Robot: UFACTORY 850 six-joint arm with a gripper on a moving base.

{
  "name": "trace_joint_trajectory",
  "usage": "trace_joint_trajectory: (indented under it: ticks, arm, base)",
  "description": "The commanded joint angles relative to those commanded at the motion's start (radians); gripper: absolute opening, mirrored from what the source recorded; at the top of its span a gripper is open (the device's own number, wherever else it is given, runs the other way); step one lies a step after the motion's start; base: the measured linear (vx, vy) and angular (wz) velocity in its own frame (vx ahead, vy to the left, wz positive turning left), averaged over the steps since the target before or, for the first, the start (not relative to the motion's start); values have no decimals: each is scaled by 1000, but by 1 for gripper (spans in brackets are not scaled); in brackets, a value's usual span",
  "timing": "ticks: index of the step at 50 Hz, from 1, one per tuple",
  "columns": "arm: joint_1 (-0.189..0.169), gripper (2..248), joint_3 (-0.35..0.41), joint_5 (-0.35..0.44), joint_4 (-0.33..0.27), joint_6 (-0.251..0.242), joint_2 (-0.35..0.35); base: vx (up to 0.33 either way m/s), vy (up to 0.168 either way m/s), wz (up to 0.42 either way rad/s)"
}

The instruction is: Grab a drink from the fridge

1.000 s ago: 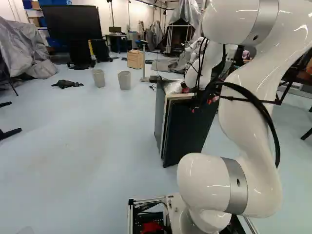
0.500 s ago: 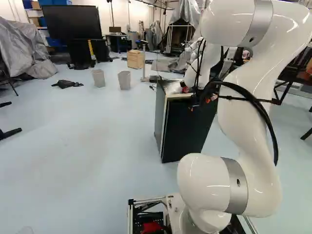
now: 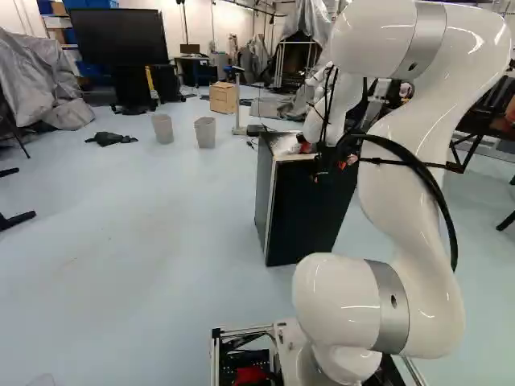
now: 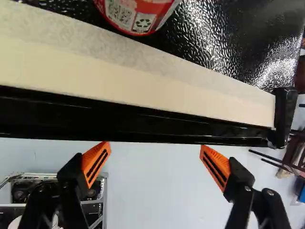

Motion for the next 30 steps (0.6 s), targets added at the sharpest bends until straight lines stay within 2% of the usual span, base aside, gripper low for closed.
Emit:
trace_joint_trajectory:
  ticks: [30]
  arm:
    - [-15,247,131,2,0,0,97]
  base:
    - [0,0,0]
